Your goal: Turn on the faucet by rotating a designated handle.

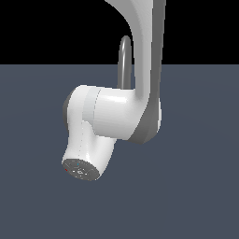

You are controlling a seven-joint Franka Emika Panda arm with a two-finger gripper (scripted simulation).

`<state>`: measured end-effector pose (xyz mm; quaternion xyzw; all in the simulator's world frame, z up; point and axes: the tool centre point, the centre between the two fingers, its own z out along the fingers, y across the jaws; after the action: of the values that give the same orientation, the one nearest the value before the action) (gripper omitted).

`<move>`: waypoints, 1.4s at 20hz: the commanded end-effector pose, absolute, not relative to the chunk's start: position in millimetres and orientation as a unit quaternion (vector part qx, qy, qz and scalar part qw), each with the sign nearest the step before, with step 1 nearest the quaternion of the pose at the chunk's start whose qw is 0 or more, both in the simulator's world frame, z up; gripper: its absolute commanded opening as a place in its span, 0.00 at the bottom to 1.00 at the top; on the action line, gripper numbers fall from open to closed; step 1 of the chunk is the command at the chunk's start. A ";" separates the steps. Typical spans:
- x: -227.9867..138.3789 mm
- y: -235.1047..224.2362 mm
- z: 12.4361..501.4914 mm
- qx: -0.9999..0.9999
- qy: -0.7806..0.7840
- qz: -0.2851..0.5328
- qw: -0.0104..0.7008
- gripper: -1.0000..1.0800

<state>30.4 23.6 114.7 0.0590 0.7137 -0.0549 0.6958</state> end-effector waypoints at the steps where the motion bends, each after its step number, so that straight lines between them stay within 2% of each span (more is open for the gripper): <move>1: 30.1 17.8 136.7 0.061 0.706 -0.057 0.704 0.00; 5: 29.7 14.5 148.7 0.061 0.705 -0.057 0.705 0.00; 6: 28.8 14.7 126.4 0.060 0.717 -0.057 0.693 0.00; 18: 22.7 -27.0 164.8 0.061 0.705 -0.056 0.704 0.00; 19: 22.7 -27.0 164.8 0.061 0.705 -0.056 0.704 0.00; 20: 21.8 -5.5 145.7 0.073 0.716 -0.051 0.692 0.00; 28: 18.3 -41.0 145.3 0.066 0.710 -0.054 0.699 0.00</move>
<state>19.7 -10.2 146.4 0.0800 0.7100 -0.0452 0.6982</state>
